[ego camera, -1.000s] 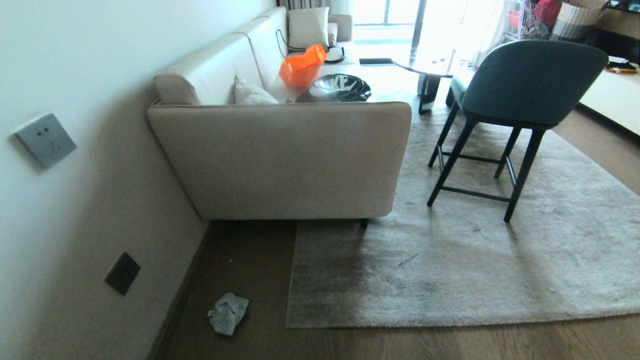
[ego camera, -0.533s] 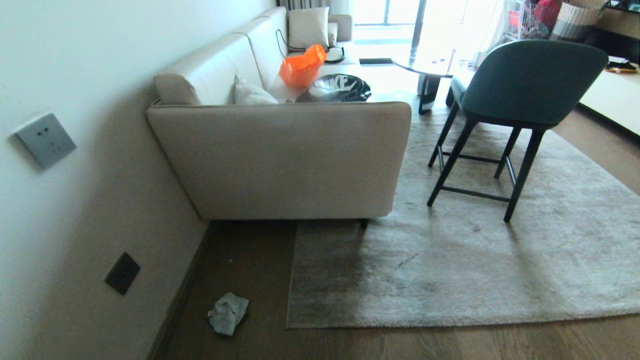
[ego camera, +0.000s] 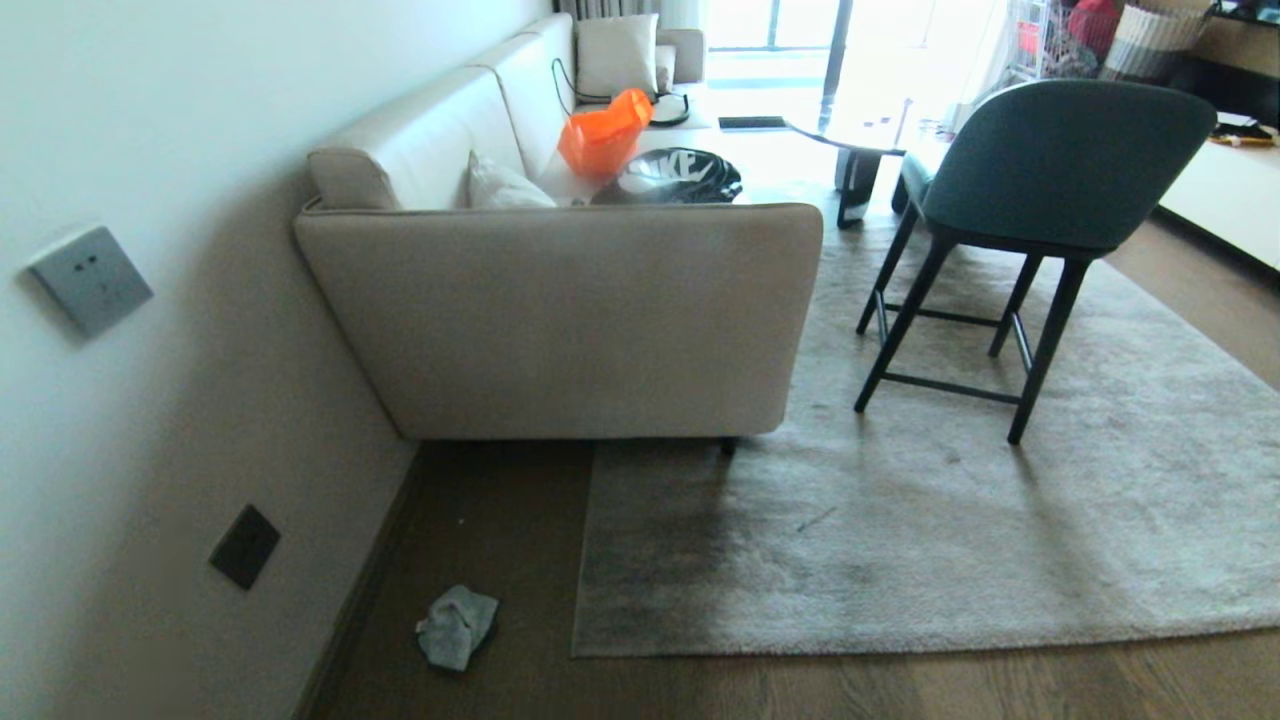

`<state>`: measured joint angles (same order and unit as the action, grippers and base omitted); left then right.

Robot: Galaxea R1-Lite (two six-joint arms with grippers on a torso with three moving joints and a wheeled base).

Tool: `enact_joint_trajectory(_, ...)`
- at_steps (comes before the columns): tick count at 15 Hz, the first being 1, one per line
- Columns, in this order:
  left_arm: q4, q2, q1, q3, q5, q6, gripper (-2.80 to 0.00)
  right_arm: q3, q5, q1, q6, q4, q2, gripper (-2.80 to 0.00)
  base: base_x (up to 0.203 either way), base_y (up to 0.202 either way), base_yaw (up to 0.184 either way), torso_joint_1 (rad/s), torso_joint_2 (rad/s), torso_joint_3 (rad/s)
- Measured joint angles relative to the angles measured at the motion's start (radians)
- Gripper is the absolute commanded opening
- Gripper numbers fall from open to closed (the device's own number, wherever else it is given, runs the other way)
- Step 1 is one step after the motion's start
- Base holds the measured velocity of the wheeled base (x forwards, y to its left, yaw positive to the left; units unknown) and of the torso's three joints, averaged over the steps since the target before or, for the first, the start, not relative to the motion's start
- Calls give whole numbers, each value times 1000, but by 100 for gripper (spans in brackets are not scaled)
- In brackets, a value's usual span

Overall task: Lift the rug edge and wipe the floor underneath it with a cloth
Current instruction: Pick up the rag

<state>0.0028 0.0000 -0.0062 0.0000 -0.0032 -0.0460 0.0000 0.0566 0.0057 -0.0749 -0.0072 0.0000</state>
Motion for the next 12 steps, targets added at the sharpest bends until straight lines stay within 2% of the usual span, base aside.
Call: enact_joint_trajectory(12,0,0,0,0,1,-1,-280,0,0,0,0,0,0,-280,0,0,0,2,2,-184)
